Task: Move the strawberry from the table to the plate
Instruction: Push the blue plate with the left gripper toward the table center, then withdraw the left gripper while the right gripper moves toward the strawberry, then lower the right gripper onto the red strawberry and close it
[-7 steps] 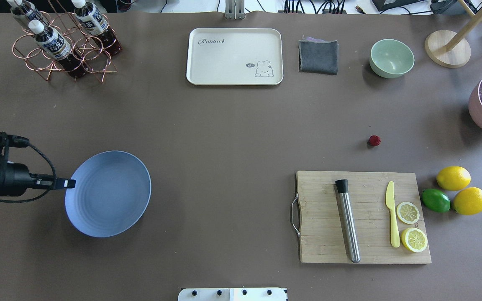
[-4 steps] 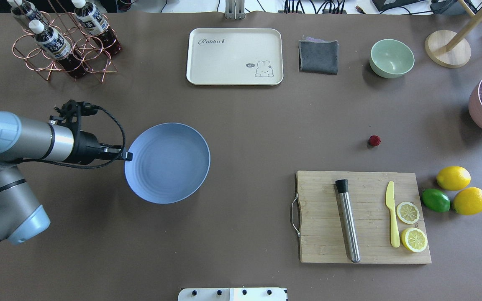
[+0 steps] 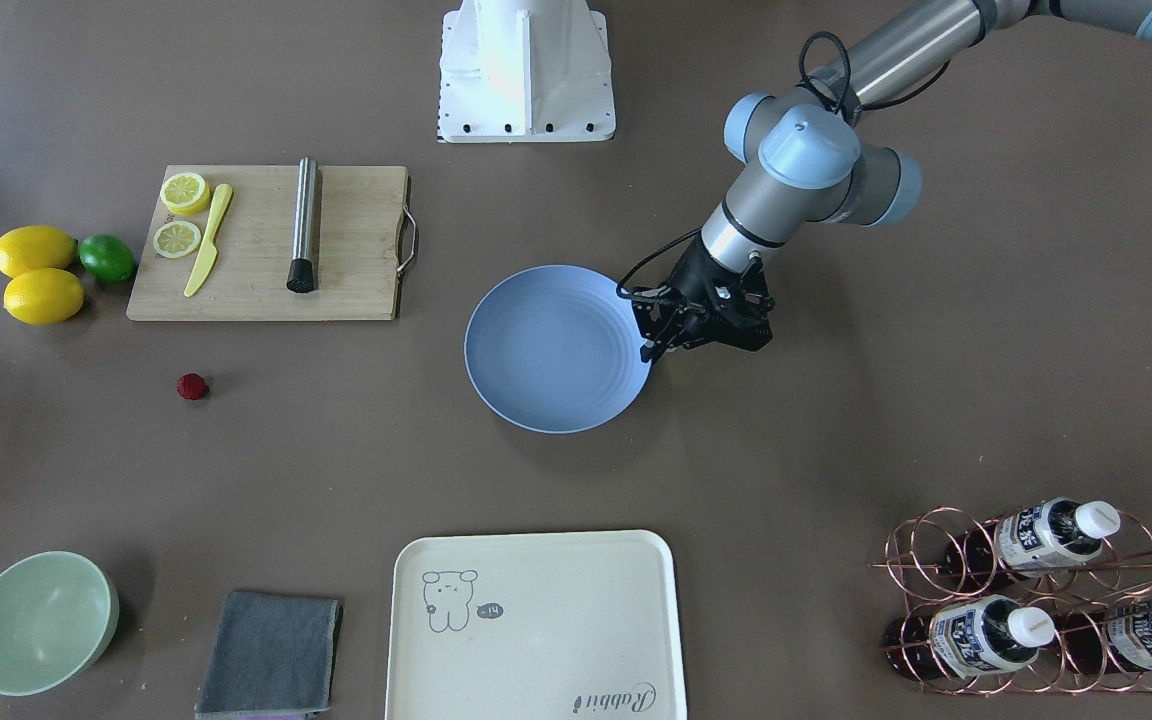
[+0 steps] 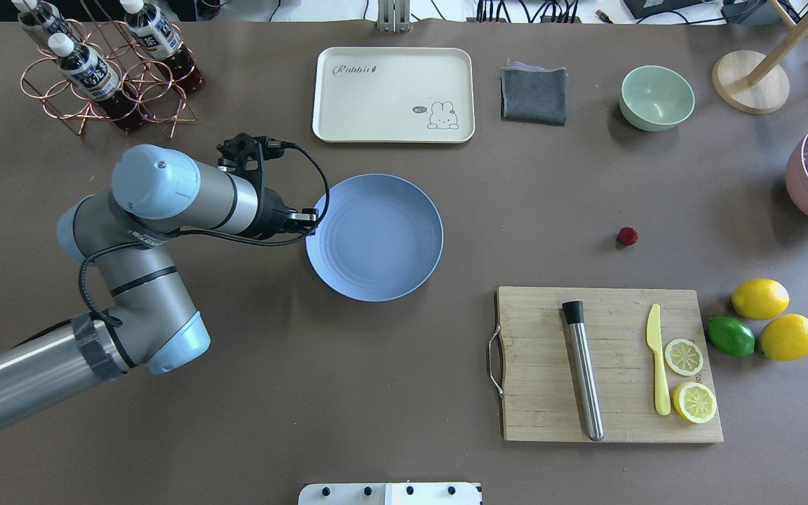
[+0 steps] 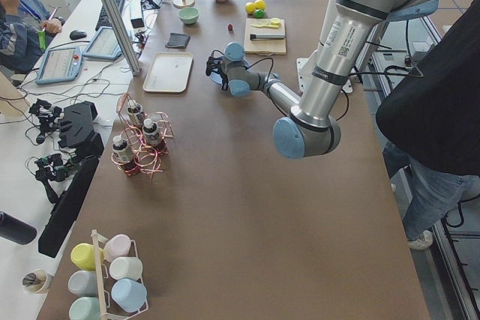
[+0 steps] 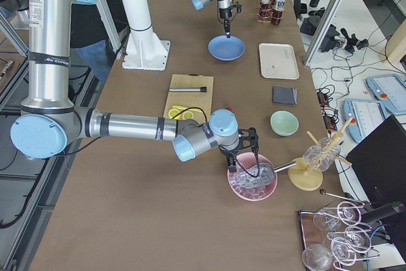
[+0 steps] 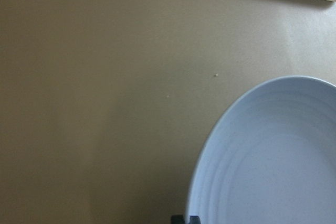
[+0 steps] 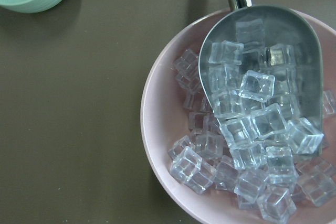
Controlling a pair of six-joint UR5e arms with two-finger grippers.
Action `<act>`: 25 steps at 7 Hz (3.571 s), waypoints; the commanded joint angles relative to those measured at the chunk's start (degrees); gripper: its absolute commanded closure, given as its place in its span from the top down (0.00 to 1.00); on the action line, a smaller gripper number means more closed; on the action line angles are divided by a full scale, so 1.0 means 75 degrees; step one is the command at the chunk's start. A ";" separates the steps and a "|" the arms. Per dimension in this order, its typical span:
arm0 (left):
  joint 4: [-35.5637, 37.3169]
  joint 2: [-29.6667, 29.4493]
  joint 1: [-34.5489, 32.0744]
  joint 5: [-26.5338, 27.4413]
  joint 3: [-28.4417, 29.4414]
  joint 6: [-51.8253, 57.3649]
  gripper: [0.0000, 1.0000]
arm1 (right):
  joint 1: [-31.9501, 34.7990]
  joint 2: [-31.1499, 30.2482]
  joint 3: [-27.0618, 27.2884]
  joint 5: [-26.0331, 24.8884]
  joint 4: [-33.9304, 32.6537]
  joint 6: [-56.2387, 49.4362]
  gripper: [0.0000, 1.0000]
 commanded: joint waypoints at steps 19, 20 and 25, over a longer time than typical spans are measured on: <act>0.4907 0.3677 -0.6832 -0.3989 -0.0865 1.0700 0.98 | -0.4369 0.2156 0.0432 -0.3146 -0.0105 0.5692 1.00; 0.5691 0.3689 -0.6880 -0.4071 -0.0806 1.0724 0.98 | -0.4592 0.2156 0.0432 -0.3322 -0.0105 0.5670 1.00; 0.5664 0.3677 -0.6869 -0.4106 -0.0923 1.0735 0.98 | -0.5016 0.2015 0.0408 -0.4049 -0.0117 0.5682 0.73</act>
